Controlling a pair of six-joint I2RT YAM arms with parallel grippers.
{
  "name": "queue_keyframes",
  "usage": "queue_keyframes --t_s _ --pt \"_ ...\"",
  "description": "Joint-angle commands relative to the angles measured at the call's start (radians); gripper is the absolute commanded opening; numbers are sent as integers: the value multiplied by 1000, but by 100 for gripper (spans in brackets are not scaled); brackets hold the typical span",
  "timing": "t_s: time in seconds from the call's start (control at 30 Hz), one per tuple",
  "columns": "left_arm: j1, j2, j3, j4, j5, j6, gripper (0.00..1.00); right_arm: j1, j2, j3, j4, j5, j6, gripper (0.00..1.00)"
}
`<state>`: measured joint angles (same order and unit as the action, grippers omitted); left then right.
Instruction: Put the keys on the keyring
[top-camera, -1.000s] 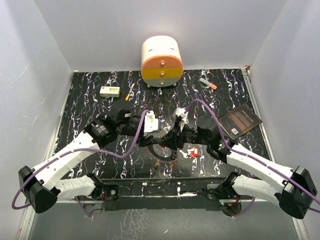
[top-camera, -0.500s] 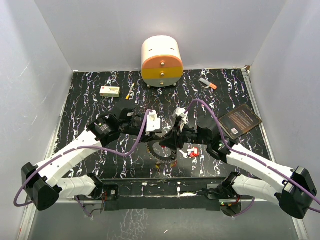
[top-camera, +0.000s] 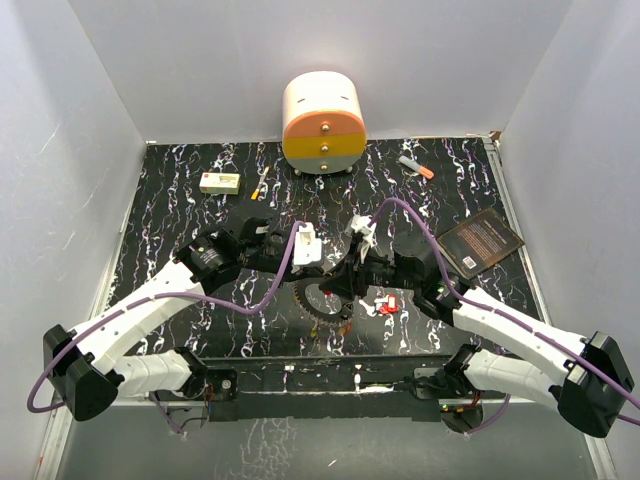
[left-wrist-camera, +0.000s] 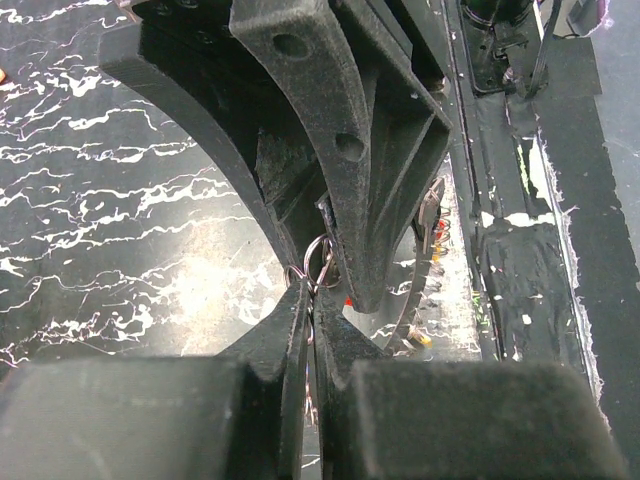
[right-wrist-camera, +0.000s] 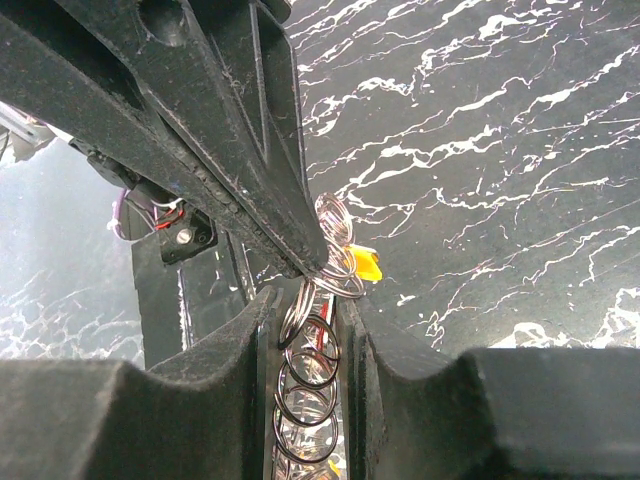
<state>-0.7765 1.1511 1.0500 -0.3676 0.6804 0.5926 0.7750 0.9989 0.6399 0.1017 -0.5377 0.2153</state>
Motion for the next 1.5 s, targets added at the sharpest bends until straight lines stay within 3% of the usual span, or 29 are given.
queue_keyframes --t_s 0.0,0.97,1.0,1.07,1.1,1.33,1.47 --pt "-3 -22 17 -28 8 20 0 6 -18 43 121 -12 5 8" --pt "-3 -21 65 -56 -4 -38 0 6 -17 19 133 36 1 8" --pt "-3 -17 62 -60 -4 -37 4 6 -18 21 133 36 1 8" --pt "-2 -16 54 -55 -5 -42 30 6 -17 22 130 36 0 8" --pt "-3 -16 51 -49 -3 -46 36 5 -18 23 131 33 0 8" --pt "-6 10 49 -39 -19 -38 38 6 -17 33 131 29 2 8" --pt "-9 18 41 -24 -32 -36 35 6 -17 32 136 26 2 8"
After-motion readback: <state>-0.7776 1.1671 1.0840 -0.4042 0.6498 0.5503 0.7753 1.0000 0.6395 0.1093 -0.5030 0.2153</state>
